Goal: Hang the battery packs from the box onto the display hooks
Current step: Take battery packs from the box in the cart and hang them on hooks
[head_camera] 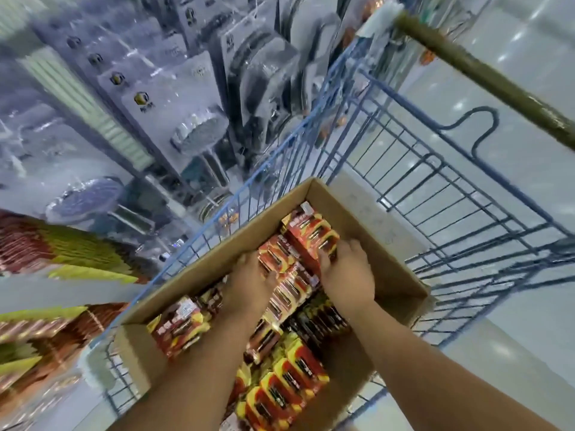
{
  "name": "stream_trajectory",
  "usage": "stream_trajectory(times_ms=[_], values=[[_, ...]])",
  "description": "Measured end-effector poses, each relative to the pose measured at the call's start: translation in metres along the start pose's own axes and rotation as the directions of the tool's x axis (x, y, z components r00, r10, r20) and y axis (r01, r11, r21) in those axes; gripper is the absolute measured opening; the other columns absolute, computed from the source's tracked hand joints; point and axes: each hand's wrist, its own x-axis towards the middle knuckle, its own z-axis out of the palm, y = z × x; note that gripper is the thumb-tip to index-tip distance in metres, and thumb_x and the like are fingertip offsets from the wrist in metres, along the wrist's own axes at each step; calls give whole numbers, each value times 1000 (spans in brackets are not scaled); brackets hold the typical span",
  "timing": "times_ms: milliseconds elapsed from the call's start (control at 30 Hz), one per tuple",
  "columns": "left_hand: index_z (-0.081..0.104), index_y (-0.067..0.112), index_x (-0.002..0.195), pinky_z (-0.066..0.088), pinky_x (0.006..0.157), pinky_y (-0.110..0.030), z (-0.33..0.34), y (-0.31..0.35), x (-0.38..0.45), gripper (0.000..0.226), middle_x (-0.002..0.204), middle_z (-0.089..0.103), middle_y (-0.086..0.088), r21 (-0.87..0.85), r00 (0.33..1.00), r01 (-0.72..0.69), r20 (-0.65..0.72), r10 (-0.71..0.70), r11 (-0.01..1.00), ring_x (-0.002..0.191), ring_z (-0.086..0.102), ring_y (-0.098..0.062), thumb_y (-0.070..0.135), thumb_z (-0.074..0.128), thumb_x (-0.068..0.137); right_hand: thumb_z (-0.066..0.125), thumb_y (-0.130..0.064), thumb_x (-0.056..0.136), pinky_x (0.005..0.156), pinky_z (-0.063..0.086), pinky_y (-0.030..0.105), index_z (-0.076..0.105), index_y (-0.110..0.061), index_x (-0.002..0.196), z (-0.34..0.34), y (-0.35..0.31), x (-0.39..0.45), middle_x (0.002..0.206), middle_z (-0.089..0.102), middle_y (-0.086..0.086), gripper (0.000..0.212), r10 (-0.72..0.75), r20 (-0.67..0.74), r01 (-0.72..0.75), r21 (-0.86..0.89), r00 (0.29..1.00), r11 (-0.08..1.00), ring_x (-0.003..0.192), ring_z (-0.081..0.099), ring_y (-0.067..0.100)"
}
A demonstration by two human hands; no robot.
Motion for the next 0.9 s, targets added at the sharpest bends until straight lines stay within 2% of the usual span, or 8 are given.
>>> stream_trajectory(times_ms=[167,300,467,600,667,733,800,900], values=[[40,9,153,40,115,-44,37,-3,20,79,146,51,-16,175,998,20,-56,-10,984,134,45,-35,42,76,92,44,-49,106,107,44,47,44,-12,146,23,0,18,147,49,14,55,-71,16,73,-252,997,965,133,50,32],[46,8,148,36,108,-43,44,3,24,76,140,51,-14,381,997,57,-65,-35,923,129,44,-32,52,72,91,43,-52,106,111,38,47,32,-9,155,24,-1,22,151,43,15,66,-70,51,85,-389,996,917,138,44,34],[55,14,136,40,103,-42,41,7,23,69,131,57,-9,449,996,78,-71,-52,890,125,50,-29,57,75,85,52,-59,100,110,36,50,38,-7,152,27,-8,24,149,41,16,75,11,62,17,-434,998,901,137,41,35],[55,21,131,47,79,-36,29,13,23,54,125,66,-5,222,972,230,-6,-234,948,114,66,-29,54,71,92,58,-63,95,108,38,51,29,-9,151,30,-11,22,151,37,15,83,66,57,-39,-386,996,922,140,39,33],[55,24,133,43,71,-32,26,9,22,47,117,70,-2,115,962,259,61,-267,959,103,67,-27,51,68,96,64,-58,93,107,39,50,28,-12,148,29,-9,20,149,42,13,80,79,29,-64,-338,996,939,139,42,33],[52,24,140,42,67,-31,23,5,22,49,123,68,-1,8,955,275,115,-274,961,95,66,-23,48,65,99,70,-52,92,109,39,49,34,-14,145,27,-4,21,144,50,11,74,66,-12,-67,-250,998,966,135,47,32],[47,27,150,48,67,-30,16,1,18,54,134,66,-2,-124,950,301,130,-285,945,90,69,-19,45,63,101,75,-46,91,107,45,47,44,-16,136,24,2,22,134,58,7,63,49,-11,-50,-120,999,991,128,55,29],[47,30,151,53,71,-31,-4,-5,-2,54,136,66,-1,-307,941,335,148,-303,891,88,69,-17,46,61,102,83,-41,84,87,61,50,49,-24,113,10,7,17,109,66,-1,48,130,110,-154,259,985,954,101,69,24]])
